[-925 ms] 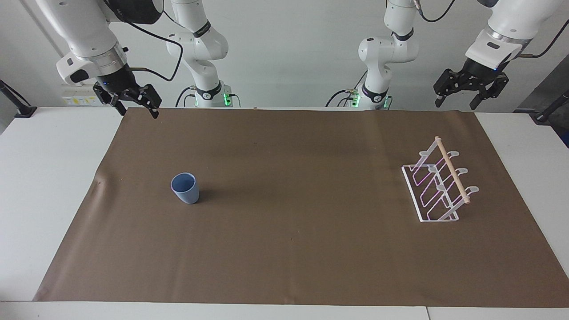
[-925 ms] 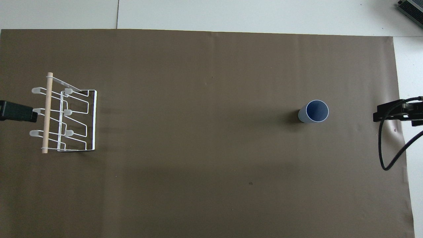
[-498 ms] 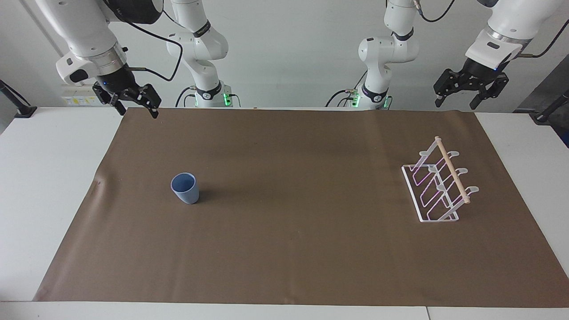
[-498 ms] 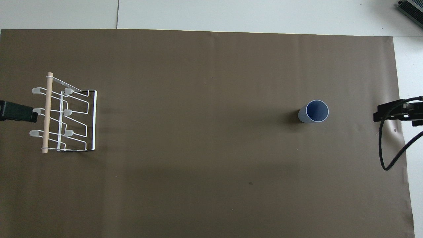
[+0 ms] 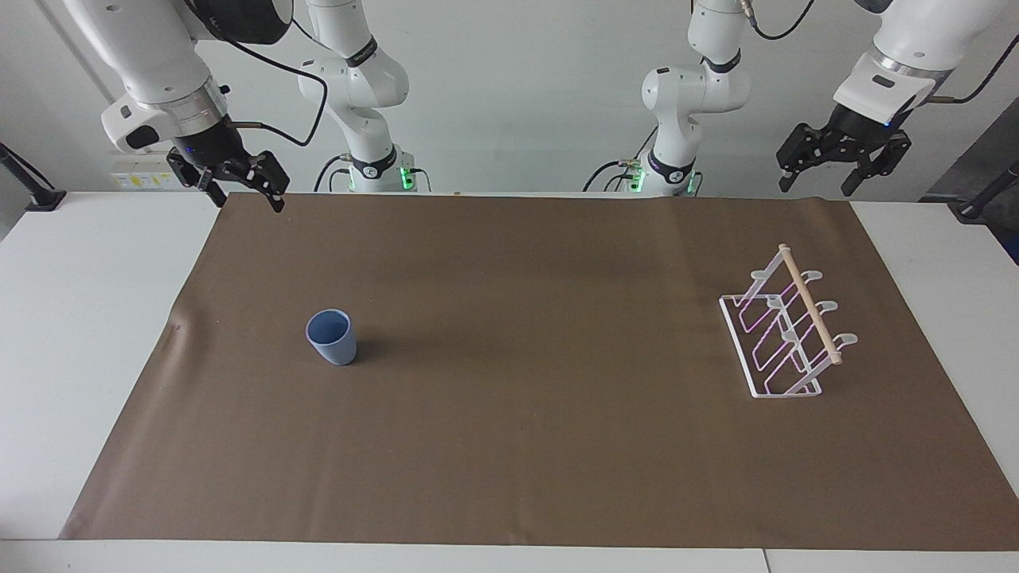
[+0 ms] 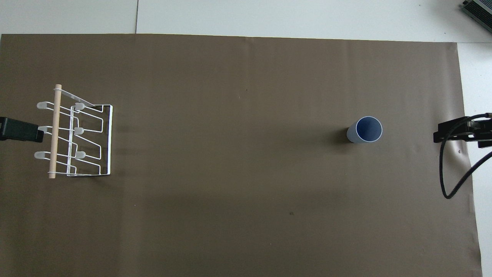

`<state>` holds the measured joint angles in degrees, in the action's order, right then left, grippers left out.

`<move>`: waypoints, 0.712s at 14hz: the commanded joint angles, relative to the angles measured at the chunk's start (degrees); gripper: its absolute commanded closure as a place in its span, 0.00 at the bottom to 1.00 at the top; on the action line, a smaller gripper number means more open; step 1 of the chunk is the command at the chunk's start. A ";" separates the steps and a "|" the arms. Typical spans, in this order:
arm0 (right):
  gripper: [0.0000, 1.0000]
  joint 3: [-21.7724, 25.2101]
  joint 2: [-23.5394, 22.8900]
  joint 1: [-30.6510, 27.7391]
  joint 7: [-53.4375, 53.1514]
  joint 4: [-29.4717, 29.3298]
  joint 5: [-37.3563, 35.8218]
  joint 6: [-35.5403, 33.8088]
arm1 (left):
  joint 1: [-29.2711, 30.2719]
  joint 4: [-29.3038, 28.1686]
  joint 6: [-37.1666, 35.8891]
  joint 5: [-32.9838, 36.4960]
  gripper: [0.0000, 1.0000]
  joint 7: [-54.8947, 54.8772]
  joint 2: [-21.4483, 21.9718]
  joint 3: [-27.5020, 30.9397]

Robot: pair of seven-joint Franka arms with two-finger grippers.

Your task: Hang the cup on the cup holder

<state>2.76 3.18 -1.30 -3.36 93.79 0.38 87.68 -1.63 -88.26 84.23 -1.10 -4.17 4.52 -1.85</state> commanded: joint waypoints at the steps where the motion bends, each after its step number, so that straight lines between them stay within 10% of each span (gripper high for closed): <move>1: 0.00 -0.21 2.01 -0.46 0.54 2.45 -0.39 0.03 | 0.83 -0.42 -0.73 -0.74 0.00 -0.40 0.66 -0.44; 10: 0.00 -0.21 3.15 -0.90 1.25 6.30 -0.38 4.59 | 0.83 -0.42 -0.38 -0.66 0.00 -0.57 0.58 -0.44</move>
<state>2.85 3.98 -1.46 -3.36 95.91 0.38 88.98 -1.63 -88.26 84.23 -1.10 -4.17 4.52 -1.85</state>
